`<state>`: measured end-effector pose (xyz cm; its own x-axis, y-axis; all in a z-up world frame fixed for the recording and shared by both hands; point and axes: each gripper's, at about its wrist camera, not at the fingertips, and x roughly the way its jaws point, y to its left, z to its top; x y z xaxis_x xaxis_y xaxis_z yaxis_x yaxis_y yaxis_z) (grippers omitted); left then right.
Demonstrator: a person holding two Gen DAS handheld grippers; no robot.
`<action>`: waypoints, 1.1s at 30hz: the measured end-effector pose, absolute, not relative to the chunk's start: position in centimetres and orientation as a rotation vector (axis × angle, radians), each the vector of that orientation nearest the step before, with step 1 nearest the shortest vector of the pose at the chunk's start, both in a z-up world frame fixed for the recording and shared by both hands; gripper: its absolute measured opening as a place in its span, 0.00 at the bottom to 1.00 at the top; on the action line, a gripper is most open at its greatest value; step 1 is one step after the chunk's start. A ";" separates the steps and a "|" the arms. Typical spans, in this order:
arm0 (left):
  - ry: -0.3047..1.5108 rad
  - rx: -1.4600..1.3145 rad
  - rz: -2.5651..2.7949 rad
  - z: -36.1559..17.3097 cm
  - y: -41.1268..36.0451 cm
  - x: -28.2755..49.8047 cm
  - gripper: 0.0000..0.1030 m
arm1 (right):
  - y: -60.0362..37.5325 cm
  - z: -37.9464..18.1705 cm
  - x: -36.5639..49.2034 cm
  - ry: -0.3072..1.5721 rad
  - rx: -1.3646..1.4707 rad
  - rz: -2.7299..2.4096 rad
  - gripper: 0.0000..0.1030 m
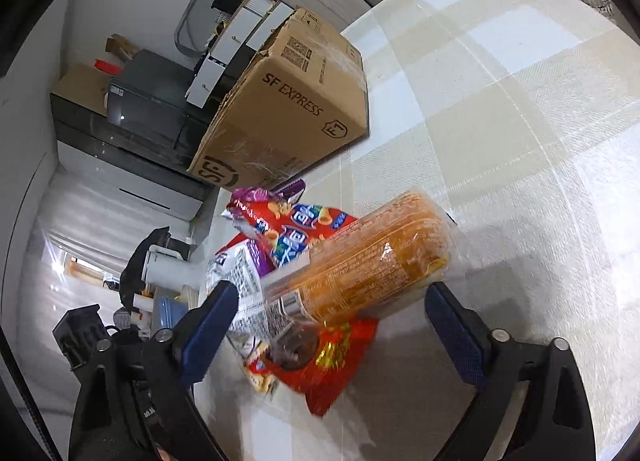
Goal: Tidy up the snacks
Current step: 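Grasp the orange bread loaf with right tool while left tool grasps silver-purple bag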
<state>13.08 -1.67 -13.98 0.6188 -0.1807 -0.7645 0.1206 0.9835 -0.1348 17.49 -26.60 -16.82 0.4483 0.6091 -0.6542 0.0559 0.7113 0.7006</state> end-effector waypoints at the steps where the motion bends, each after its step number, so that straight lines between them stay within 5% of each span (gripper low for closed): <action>1: 0.890 -0.070 -0.176 -14.1 -1.8 13.2 0.99 | -26.5 -16.8 17.6 1.068 0.716 0.379 0.86; 5: 0.900 -0.059 -0.184 -14.7 -2.4 14.2 0.99 | -25.7 -17.0 18.5 1.080 0.668 0.382 0.65; 11: 0.905 -0.063 -0.196 -15.1 -2.8 14.6 0.99 | -25.9 -17.8 19.3 1.066 0.682 0.410 0.47; 26: 0.911 -0.055 -0.179 -15.1 -2.7 14.1 0.99 | -27.4 -17.4 17.1 0.973 0.703 0.441 0.25; 33: 0.905 -0.038 -0.178 -14.6 -3.2 13.6 0.99 | -27.2 -16.9 17.8 1.008 0.623 0.414 0.25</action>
<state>13.60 -3.22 -14.61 0.6040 -0.1702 -0.7786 0.1378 0.9845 -0.1083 17.82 -27.23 -16.90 0.4801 0.5884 -0.6506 -0.0389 0.7552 0.6543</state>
